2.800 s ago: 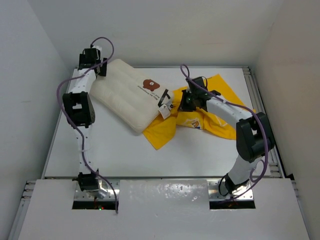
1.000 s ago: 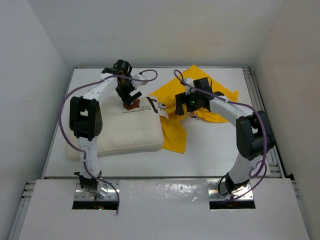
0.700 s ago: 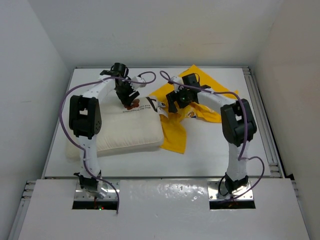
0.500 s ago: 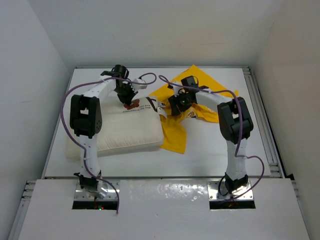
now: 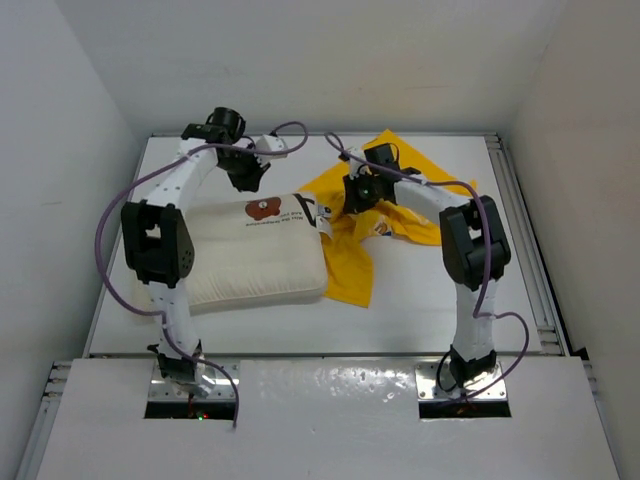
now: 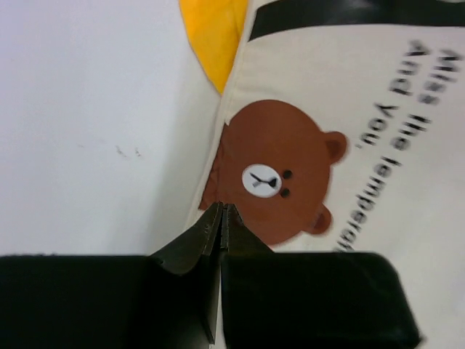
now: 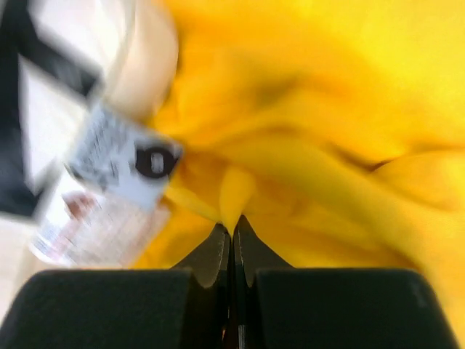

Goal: Put the pillow into the pillowcase

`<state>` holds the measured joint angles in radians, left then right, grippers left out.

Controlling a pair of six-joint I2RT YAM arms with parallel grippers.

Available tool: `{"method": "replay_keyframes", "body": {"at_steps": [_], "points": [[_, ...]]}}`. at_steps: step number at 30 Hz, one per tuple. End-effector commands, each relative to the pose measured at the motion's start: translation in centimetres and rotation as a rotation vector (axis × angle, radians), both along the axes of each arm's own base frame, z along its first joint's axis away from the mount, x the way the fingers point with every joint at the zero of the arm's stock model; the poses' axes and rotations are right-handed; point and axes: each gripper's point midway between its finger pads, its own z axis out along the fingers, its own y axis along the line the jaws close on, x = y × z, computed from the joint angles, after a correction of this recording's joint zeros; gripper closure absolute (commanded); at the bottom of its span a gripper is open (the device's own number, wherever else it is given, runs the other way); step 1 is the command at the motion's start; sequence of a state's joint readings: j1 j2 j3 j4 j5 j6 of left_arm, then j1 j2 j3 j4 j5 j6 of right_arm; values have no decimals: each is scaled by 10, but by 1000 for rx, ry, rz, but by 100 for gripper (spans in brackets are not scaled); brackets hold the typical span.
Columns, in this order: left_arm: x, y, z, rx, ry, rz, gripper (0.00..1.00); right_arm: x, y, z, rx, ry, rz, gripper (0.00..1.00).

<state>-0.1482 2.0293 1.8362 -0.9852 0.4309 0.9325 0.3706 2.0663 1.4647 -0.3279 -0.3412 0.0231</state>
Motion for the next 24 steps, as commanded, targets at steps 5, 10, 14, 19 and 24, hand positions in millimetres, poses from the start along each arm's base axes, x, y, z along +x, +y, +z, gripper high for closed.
{"method": "replay_keyframes", "body": {"at_steps": [5,10,14,19,24], "points": [[-62,-57,121,-114,-148,-267,100,105,-14,122,398,-212,-482,100],[-58,-60,99,-64,-161,-219,83,105,-16,116,433,-165,-516,100],[8,-20,69,-42,-198,-10,3,81,-12,102,425,-154,-494,100],[56,-19,34,-51,-108,3,0,58,-3,94,378,-130,-451,100],[26,-28,-7,-50,55,-108,0,43,0,80,311,-120,-433,100]]}}
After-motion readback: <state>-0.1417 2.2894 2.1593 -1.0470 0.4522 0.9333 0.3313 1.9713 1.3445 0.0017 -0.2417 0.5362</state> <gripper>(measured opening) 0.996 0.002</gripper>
